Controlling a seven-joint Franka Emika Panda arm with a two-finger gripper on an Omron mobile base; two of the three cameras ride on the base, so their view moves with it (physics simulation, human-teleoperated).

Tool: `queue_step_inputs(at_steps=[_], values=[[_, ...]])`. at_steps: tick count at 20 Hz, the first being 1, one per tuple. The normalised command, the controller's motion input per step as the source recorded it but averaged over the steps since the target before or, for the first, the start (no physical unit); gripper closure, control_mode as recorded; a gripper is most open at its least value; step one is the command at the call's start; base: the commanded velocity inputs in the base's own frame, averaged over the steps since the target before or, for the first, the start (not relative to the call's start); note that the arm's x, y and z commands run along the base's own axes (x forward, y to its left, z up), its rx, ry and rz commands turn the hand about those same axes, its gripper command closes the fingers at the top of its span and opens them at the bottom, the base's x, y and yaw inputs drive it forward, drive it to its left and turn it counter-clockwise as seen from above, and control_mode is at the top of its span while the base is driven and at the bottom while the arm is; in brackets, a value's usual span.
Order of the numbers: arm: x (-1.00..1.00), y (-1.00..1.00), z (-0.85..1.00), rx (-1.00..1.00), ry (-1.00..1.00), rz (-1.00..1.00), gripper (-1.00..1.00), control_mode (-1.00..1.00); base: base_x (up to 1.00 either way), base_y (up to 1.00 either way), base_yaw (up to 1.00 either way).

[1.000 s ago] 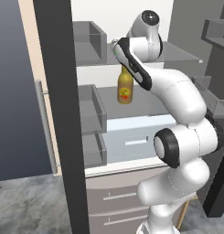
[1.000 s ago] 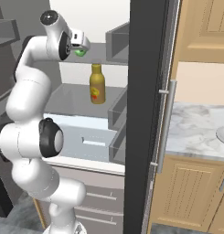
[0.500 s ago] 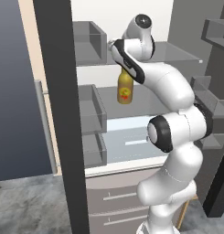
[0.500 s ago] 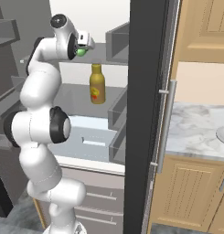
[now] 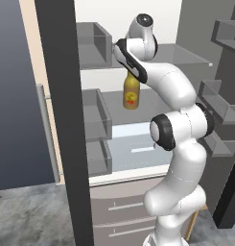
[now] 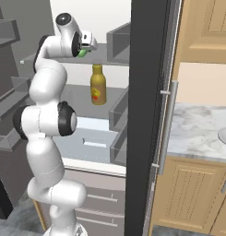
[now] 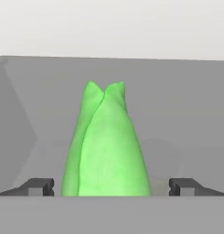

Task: Pick corn from the fridge and place it on the plate on the counter.

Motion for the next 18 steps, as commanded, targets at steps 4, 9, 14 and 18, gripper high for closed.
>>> queue_step_inputs(at_steps=[4,9,14,18], values=[[0.00,0.00,-0.03,0.00,0.02,0.00,-1.00,-1.00,0.00,0.00,0.00],[0.00,0.00,-0.10,0.01,0.00,0.00,1.00,-1.00,0.00,0.00,0.00],[0.00,0.00,-0.09,0.01,0.00,0.00,1.00,-1.00,0.00,0.00,0.00],[-0.64,-0.04,0.00,0.01,-0.10,-0.04,1.00,-1.00,0.00,0.00,0.00]])
